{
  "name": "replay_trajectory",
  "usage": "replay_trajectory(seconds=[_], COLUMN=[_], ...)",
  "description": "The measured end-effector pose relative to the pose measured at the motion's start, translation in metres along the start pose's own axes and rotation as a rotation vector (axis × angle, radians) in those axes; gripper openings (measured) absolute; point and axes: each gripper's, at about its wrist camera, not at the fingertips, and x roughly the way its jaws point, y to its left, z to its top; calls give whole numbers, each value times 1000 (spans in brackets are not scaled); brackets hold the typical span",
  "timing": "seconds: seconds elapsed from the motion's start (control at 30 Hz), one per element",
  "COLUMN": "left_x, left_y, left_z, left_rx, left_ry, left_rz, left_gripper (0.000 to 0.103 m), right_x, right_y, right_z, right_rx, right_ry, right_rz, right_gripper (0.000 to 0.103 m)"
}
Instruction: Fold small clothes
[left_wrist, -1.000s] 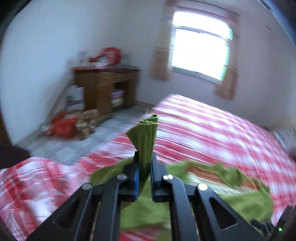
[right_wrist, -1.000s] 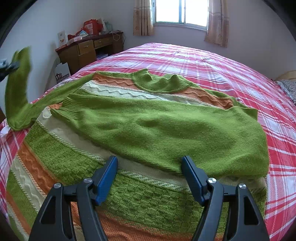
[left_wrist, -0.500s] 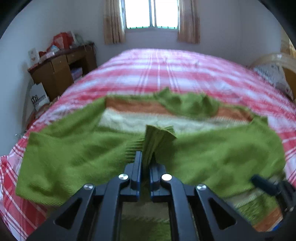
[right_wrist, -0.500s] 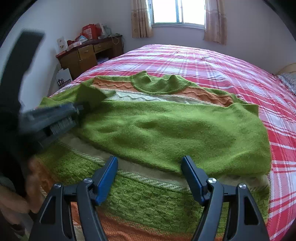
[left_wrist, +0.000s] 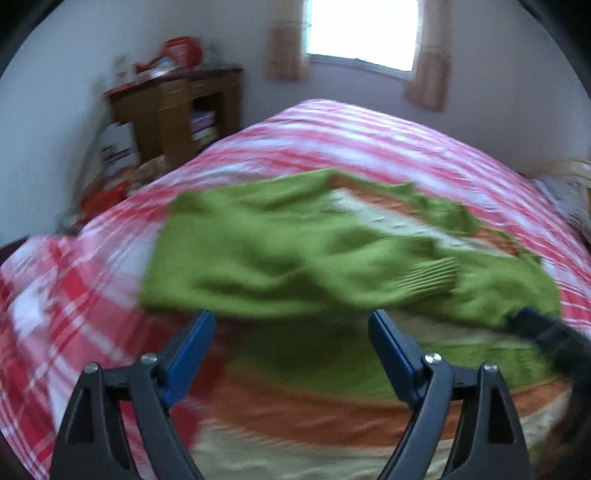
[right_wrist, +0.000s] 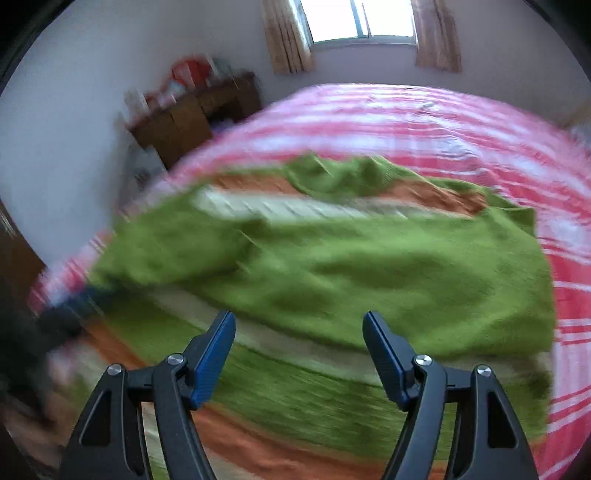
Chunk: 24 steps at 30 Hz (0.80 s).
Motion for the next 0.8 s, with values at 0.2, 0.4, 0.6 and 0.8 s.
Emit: replay_trajectory(seconds=[0.2,0.4,0.6,0.8], left_x=[15,18,19,17], left_y=[14,11,12,18], left_z=[-24,-26,-27,-27], left_rx=[-27,-38,-47,-47], left_ry=[-21,-35,-39,-36], left_rz=[66,57,59,64], left_gripper=[88,95,98,99], right_x=[47,97,75,-11], right_y=[33,65,91,91], right_z=[41,42,53,95], right_rx=[48,-42,-169,-193], right_ry=[43,82,27,-190], right_rz=[67,-63,-110,-117], right_gripper=[72,36,10,9])
